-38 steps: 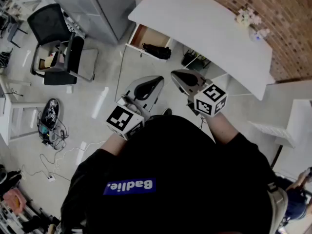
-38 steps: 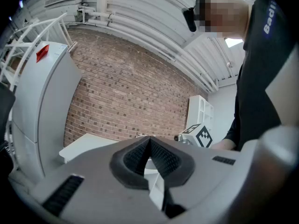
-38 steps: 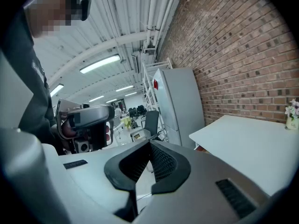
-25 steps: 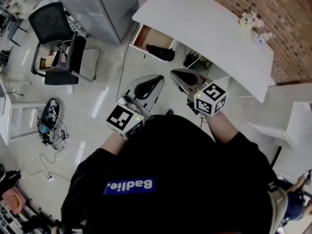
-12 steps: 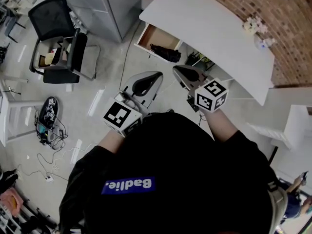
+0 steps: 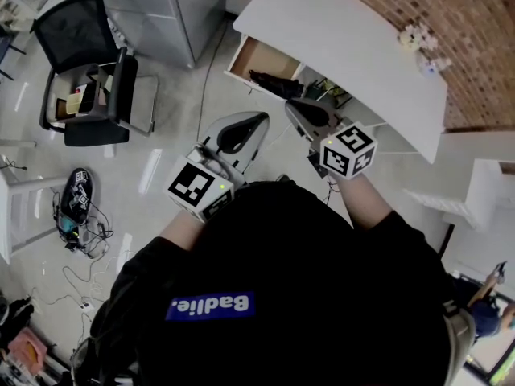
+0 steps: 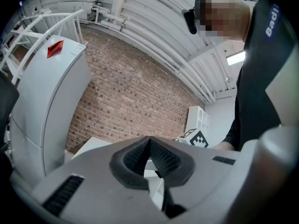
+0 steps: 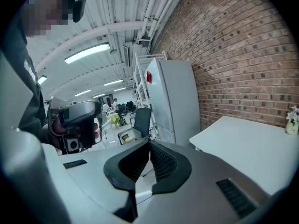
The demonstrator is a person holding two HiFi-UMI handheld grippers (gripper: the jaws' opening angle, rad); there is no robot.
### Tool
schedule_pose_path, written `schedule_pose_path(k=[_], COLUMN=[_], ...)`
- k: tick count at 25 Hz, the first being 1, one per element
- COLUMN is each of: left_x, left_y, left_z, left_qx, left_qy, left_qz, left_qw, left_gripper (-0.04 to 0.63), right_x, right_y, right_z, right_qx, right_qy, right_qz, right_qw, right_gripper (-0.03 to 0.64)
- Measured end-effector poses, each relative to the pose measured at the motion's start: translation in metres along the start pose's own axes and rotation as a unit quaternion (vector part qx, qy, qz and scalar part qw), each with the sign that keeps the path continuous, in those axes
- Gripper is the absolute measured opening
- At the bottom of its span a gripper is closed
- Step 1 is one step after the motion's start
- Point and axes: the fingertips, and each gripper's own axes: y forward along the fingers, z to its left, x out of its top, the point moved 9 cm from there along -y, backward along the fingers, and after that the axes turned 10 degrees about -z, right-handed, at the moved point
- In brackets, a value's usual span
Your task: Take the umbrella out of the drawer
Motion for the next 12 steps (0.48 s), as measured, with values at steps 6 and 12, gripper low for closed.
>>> schedule_pose_path(k=[6,12], left_x=[-0.005,-0.009], left_y=[-0.011,0.0], left_z=[0.021,0.029], left_qx=[-0.003,0.004], left_qy=[-0.027,-0.028], left_qz=[0.0,0.0], left_qw=[0.9996,0.9996], left_gripper=[0.002,0.002], right_x=[-0.003,0.001], right_y=[0.016,0.022], right_z=[0.008,-0.01], right_qx=[-0.027,-0.025], right_qy=[-0.01,-0.04], right_qz=[0.013,0.025], right_qw=[1.0,0.999], right_gripper=[0.032,0.032])
